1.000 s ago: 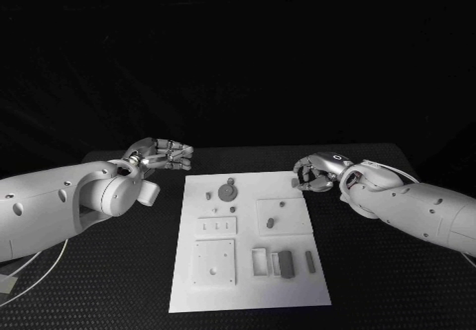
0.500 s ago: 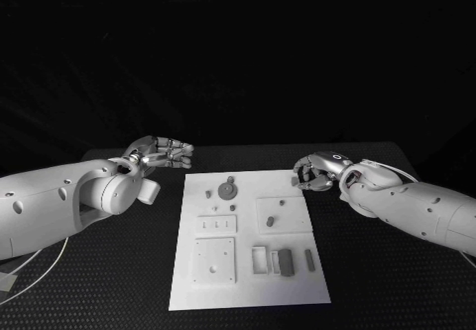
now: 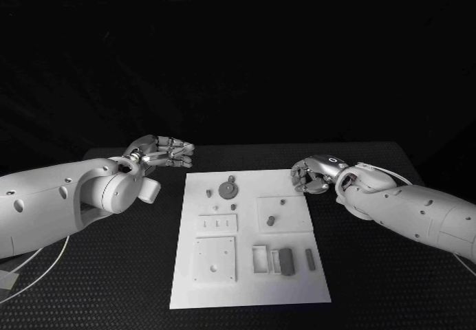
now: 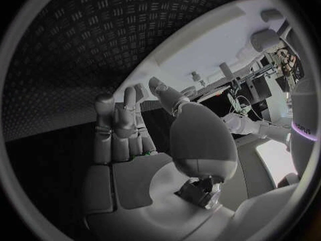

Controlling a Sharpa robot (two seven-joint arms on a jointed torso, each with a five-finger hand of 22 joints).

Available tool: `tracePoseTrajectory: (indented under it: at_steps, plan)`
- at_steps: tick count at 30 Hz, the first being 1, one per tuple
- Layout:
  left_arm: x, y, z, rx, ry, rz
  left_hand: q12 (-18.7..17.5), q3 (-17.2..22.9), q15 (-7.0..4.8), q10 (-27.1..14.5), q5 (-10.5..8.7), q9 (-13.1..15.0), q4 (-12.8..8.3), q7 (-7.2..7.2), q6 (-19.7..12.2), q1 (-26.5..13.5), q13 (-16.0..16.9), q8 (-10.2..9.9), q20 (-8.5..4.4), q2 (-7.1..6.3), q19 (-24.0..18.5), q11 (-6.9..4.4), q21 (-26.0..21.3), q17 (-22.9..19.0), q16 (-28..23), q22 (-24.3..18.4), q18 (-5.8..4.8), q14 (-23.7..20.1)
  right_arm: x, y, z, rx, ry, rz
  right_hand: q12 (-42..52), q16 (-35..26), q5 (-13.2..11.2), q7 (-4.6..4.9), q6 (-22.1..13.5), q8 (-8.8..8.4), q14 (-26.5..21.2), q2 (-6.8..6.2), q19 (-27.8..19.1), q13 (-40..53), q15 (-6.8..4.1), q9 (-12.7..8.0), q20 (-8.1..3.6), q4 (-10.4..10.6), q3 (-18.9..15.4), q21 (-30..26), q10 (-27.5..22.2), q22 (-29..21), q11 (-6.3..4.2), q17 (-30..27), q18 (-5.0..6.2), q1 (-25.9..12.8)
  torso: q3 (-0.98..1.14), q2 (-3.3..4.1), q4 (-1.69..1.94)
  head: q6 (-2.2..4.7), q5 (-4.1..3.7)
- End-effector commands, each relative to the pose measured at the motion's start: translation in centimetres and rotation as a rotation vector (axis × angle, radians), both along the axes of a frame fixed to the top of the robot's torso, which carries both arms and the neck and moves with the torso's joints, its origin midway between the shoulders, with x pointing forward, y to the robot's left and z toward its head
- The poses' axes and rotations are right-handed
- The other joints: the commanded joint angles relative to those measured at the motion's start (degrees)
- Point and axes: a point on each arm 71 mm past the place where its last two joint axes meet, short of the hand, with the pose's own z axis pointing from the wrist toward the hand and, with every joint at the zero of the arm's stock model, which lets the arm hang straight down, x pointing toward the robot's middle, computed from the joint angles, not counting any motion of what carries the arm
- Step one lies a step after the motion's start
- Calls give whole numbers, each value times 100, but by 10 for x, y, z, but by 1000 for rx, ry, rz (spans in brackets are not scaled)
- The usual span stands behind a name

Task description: Assemble the parts on the task board

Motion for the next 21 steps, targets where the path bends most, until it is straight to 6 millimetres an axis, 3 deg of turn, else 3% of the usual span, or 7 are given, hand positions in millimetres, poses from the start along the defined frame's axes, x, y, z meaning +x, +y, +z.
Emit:
tracePoseTrajectory:
  at_steps: [1,15,21]
  plan:
    - [-1,-2,1,-8,-9,-16,-26,-37,34,-20,-17,-10,2,50,-14,5,-8,-15,20,26,3,2,-32,5,-21,-7,114,-2,-1,3,-4,-2,15,14,20,-16,7,43,-3,39,-16,70,1,-6,-16,9,16,-5,-36,-32,33,61,4,-8,474,3,0,17,11,0,8]
    - [-2,-1,1,-8,-8,-16,-25,-40,34,-18,-17,-10,2,49,-12,5,-8,-14,20,25,4,1,-34,8,-24,-7,114,-1,0,0,-6,-4,15,2,24,-15,6,47,11,43,-17,116,1,-9,-13,9,18,-23,-59,-35,41,63,8,-8,474,-5,-1,9,-13,-56,44]
    - [-2,-1,1,-8,-8,-17,-25,-41,34,-18,-17,-10,3,49,-12,3,-8,-13,21,25,5,1,-35,9,-25,-7,113,0,0,-2,-5,4,2,-5,29,-11,7,52,47,57,-16,228,4,-12,-10,12,19,-32,-68,-39,53,64,10,-9,474,-10,0,5,-12,-65,42]
